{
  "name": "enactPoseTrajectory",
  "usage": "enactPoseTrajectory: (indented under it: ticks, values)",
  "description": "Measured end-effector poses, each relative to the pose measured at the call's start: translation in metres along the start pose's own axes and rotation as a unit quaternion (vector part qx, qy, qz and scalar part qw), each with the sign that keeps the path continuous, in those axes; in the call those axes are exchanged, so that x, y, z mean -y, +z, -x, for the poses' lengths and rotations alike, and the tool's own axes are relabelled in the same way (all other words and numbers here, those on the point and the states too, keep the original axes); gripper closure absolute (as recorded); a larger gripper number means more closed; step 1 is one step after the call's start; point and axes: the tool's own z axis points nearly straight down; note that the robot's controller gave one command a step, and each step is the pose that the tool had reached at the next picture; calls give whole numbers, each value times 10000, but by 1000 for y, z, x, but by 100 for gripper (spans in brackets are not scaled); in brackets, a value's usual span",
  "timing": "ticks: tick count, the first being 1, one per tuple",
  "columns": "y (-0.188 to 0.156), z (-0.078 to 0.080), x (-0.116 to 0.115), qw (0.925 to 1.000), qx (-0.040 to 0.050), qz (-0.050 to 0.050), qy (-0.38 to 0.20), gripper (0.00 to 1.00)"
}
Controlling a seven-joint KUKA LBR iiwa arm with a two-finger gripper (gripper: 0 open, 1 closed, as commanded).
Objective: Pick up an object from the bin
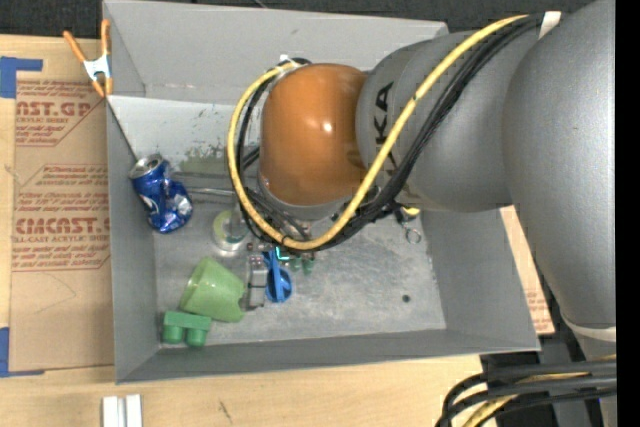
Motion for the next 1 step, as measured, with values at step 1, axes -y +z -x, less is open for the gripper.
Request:
enactPoseTrajectory:
  ticks: [1]
  values:
    - [102,-3,58,9998,2,-10,184,0]
